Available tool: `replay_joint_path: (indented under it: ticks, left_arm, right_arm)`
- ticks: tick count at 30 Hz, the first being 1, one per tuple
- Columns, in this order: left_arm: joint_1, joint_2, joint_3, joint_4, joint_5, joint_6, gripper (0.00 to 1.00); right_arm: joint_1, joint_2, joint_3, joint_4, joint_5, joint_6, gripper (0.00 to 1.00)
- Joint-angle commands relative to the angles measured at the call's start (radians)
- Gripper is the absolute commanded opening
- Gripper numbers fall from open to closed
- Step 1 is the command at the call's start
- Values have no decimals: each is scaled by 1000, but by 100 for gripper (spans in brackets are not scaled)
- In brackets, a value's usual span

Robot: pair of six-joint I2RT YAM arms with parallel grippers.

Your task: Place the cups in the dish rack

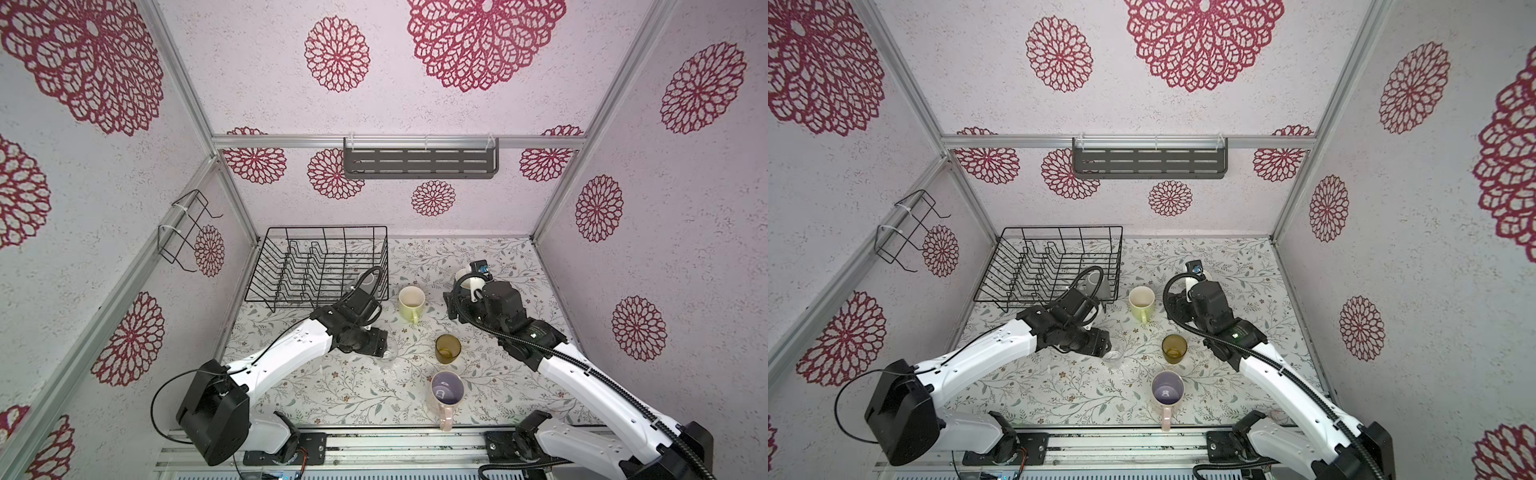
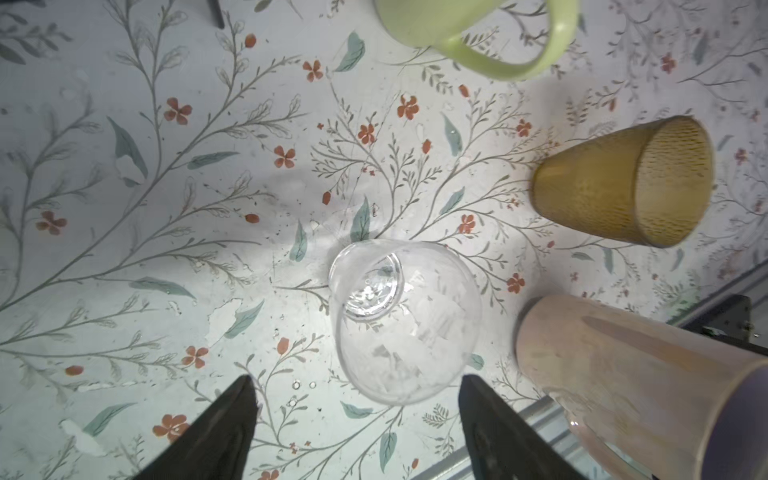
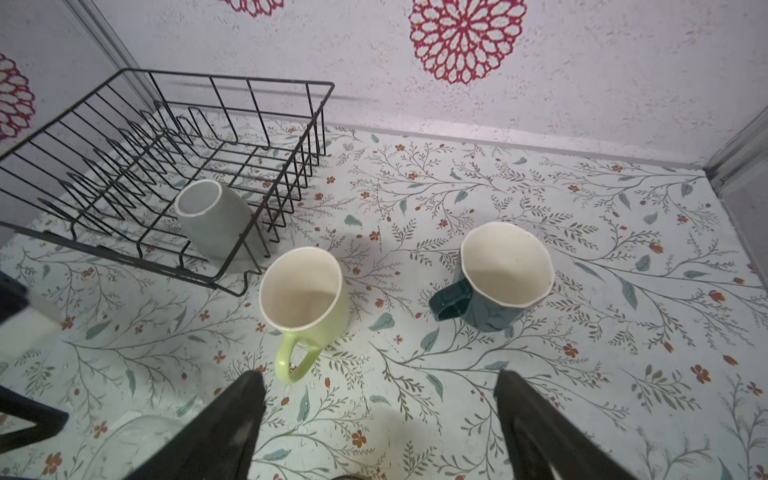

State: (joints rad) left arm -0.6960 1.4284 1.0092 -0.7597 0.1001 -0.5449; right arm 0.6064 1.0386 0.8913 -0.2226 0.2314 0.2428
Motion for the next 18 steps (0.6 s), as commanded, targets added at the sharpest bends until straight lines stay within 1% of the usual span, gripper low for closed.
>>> replay_joint_path:
  ticks: [1,4,9,10,12,13,16,18]
  left_arm:
    - [-19,25,15,50,-25,-28,79]
    - [-26,61,5,62,-28,-22,73]
    - [-33,115,9,48,-23,-13,57]
    - [-34,121,9,46,-25,-12,51]
    - [-34,129,12,42,-26,-5,33]
    - [-34,127,12,43,-20,-3,27]
    - [-34,114,9,48,-9,7,11]
    - [-34,95,12,46,-7,17,0]
  right_arm:
    - [-5,-19,6,63,0,36,90]
    - [-5,-20,-4,65,-12,48,90]
    - [-7,-28,-27,70,-22,59,90]
    - [-6,-31,-29,69,-21,60,90]
    - [-7,-32,-32,66,-25,65,90]
    - [-7,-32,-31,66,-28,67,90]
    - [-7,-38,-41,65,-39,83,89]
    - [-7,-40,-55,80,-67,109,90]
